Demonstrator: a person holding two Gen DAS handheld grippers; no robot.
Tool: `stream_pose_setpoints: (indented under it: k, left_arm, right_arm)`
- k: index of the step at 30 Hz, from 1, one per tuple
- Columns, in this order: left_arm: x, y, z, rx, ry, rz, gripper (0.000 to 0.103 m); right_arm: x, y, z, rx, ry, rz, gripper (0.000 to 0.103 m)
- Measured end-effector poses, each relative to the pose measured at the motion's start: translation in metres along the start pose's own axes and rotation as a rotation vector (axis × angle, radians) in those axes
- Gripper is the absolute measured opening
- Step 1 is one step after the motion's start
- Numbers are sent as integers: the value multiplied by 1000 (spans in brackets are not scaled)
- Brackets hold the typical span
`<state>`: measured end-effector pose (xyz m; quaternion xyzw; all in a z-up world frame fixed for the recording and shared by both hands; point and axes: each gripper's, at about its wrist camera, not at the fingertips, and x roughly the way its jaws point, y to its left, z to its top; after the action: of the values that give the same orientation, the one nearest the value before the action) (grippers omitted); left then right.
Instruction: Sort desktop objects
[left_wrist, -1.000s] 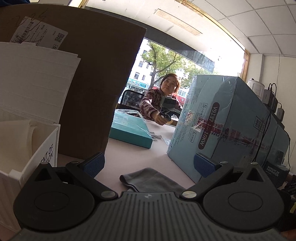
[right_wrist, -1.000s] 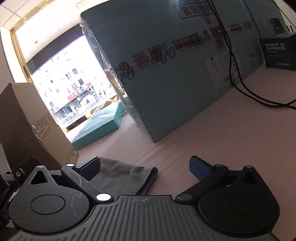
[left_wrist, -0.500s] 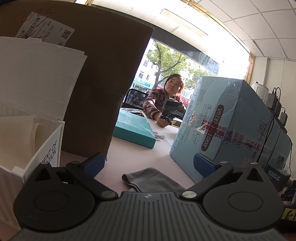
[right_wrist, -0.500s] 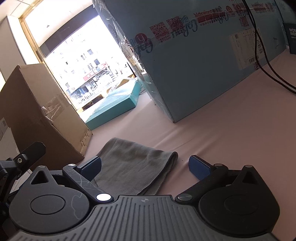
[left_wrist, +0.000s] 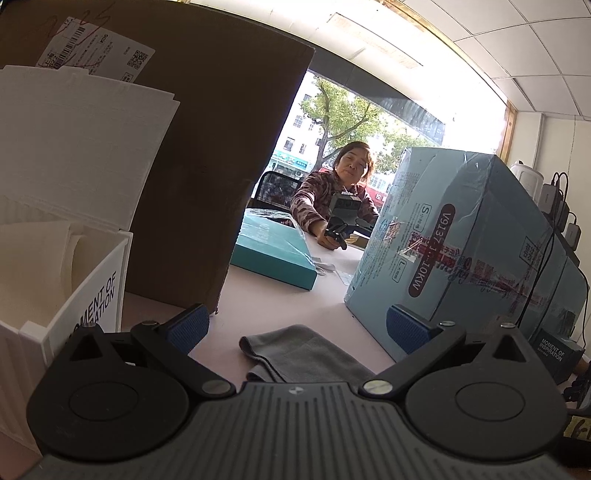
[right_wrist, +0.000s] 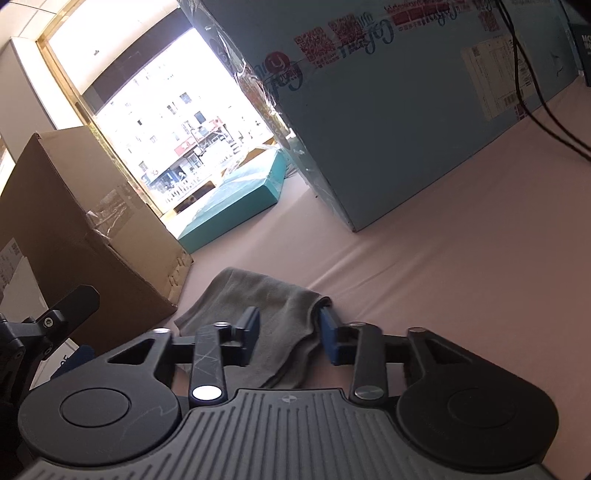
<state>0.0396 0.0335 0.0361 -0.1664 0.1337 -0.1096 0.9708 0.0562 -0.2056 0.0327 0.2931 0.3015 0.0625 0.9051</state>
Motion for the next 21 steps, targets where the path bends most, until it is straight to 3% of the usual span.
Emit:
stream_pose_setpoints:
  k: [2,9,17,21]
  left_arm:
    - [1,1,0,-5,7,0,103]
    - [7,3,1,-15,35,-2,103]
    - [11,4,0,-6,59,9,103]
    - [16,6,0,-20,92,19,103]
  right_arm:
    - [0,-1,0,4,4,6,12]
    - [-3,12,3,-157,52,-22,7]
    - [-22,9,11,-413,150,-29,7]
    - [-28,-7,21,-389,176,-22,7]
